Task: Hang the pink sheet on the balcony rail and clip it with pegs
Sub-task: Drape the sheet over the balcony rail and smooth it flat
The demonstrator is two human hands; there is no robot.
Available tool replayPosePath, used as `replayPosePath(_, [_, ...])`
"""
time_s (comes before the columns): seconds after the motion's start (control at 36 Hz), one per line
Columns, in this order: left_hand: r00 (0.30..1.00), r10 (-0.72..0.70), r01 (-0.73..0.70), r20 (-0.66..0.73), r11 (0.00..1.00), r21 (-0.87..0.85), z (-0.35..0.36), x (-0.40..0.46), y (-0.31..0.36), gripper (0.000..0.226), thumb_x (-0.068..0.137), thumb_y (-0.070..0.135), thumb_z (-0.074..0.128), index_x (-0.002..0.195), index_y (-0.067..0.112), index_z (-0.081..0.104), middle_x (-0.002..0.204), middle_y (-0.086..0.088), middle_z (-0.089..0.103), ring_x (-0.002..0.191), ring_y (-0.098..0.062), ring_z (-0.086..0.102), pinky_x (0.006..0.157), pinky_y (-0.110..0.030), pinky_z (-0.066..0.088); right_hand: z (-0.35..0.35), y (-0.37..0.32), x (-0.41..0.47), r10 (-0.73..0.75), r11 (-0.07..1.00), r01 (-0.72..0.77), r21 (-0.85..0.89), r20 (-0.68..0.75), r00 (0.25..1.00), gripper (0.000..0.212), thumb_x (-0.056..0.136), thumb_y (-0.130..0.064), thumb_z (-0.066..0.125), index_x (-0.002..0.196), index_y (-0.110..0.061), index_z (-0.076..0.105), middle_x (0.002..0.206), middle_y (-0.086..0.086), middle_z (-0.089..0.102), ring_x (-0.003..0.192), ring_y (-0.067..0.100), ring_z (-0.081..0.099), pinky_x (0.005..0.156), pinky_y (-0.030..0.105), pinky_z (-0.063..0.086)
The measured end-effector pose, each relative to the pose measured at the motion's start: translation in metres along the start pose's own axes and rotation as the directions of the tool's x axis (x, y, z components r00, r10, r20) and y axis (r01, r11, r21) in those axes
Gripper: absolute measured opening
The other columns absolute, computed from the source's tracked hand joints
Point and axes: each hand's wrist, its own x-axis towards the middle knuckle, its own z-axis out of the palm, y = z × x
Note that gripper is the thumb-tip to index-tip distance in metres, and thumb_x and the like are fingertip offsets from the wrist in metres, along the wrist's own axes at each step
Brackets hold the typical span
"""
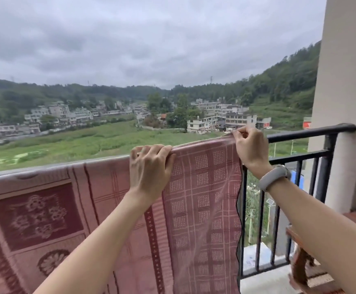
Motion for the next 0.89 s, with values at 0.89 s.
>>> replayPosePath(0.89, [0.959,0.063,-0.106,-0.275,0.984,-0.144,0.013,-0.030,0.017,0.014,0.087,0.019,0.060,0.091,0.015,0.073,0.093,0.002,0.073,0.094,-0.016,0.065,0.084,-0.032,0.040,0.008,0.039,-0.053,-0.609,0.780,0.619,-0.088,0.118,0.784,0.015,0.090,-0.014,0.046,0.085,-0.008,0.059,0.081,0.005,0.063,0.080,0.018,0.051,0.076,0.026,0.031])
